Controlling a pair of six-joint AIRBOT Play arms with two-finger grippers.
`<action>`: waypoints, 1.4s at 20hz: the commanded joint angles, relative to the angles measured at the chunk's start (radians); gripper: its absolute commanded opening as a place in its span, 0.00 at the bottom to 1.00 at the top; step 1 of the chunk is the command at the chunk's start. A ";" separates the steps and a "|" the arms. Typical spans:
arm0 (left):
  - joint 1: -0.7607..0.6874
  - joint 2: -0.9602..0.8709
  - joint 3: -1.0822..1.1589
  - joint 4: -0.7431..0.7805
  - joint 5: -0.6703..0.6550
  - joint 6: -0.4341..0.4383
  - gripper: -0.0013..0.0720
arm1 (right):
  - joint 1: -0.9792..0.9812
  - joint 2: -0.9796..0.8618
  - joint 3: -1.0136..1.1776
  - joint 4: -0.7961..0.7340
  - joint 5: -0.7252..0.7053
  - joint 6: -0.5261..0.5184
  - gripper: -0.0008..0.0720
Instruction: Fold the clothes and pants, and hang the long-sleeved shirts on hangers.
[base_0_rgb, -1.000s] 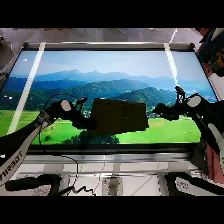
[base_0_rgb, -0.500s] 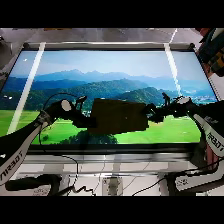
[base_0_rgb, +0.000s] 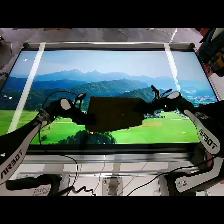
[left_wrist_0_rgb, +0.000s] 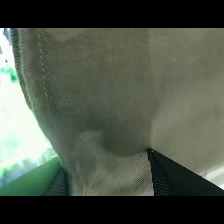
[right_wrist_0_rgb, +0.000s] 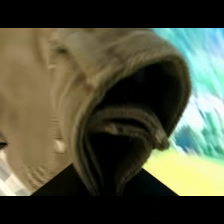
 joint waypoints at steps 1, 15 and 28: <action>0.058 0.017 0.092 0.027 -0.019 0.077 0.75 | -0.026 0.096 0.147 -0.175 -0.093 0.120 0.08; 0.190 0.309 0.317 0.052 -0.079 0.076 0.75 | -0.792 0.675 0.362 -1.044 0.382 0.649 0.08; 0.190 0.379 0.316 0.042 -0.076 0.076 0.75 | -1.244 0.684 0.355 -0.845 0.454 0.806 0.25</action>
